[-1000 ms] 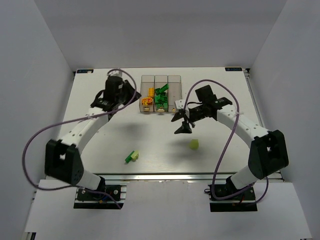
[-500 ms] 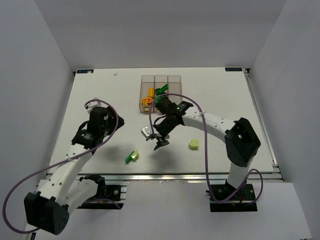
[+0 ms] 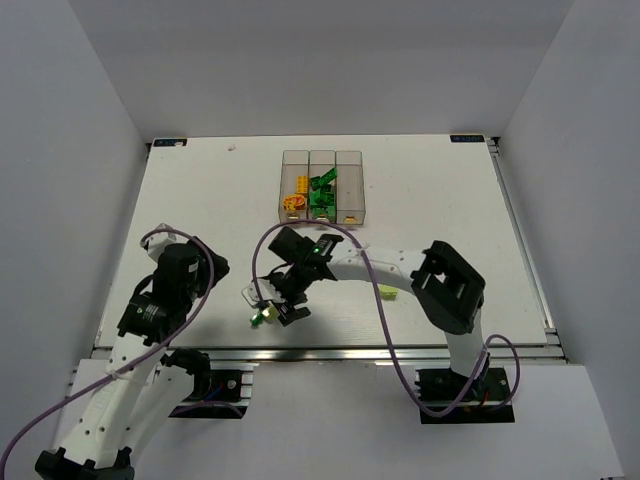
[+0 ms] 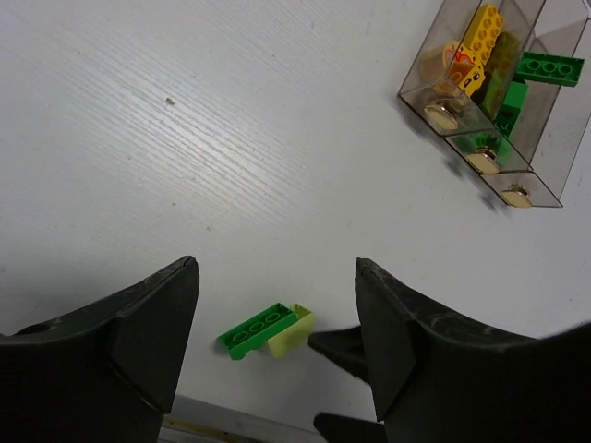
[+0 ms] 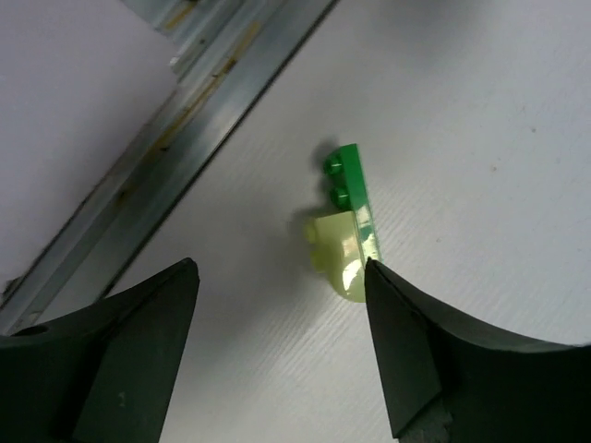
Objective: Sort the legos into containers by color
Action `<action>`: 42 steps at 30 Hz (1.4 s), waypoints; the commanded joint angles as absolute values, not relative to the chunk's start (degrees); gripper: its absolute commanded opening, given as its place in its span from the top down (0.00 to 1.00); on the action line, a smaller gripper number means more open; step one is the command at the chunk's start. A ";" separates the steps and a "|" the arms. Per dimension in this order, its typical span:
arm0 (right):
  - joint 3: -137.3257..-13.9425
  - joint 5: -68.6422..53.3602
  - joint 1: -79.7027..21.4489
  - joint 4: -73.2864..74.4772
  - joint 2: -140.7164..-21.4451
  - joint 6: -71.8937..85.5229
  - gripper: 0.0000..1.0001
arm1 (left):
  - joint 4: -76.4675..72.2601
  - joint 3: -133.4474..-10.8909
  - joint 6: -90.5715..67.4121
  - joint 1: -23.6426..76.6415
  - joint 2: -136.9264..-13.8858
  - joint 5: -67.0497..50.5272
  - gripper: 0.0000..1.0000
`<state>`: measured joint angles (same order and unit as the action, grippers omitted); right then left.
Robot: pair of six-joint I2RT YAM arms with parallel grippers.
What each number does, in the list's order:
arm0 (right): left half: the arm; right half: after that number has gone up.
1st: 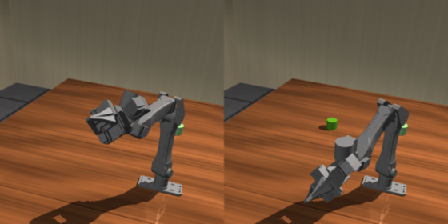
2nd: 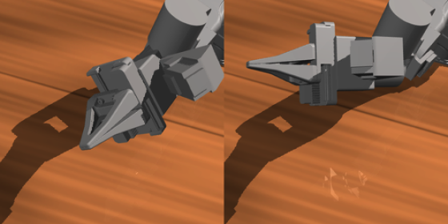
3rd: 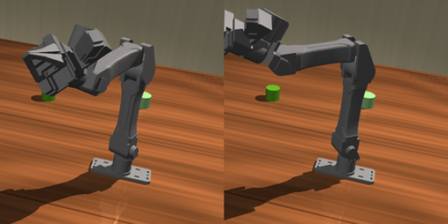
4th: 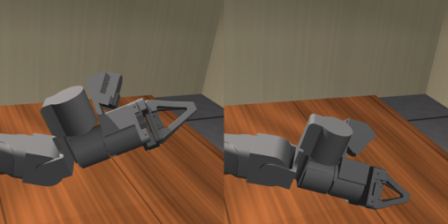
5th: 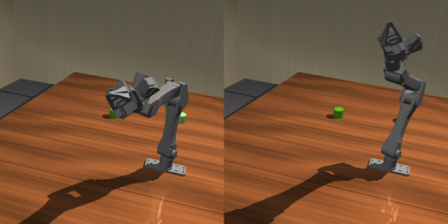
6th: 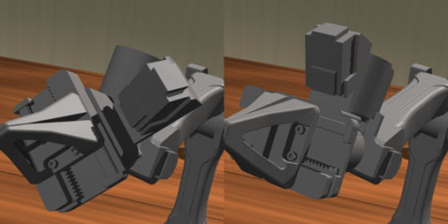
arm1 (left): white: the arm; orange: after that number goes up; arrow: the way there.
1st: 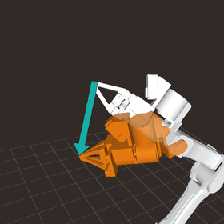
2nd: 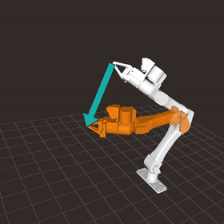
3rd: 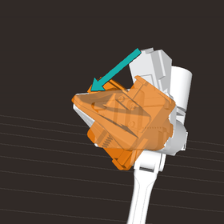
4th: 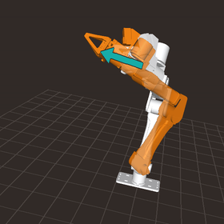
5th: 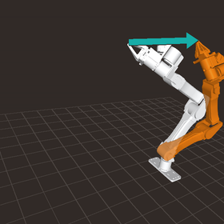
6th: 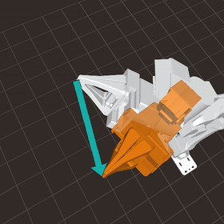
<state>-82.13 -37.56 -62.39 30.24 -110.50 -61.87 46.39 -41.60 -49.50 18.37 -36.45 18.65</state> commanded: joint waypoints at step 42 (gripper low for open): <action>-85.08 -34.63 -63.28 24.87 -119.54 -68.74 0.67 | 46.95 -36.22 -56.60 18.11 -25.67 11.87 0.22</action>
<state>-85.34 -33.17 -63.72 24.14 -120.60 -67.94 50.41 -37.54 -56.45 18.37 -26.59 14.41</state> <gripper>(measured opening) 0.446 0.777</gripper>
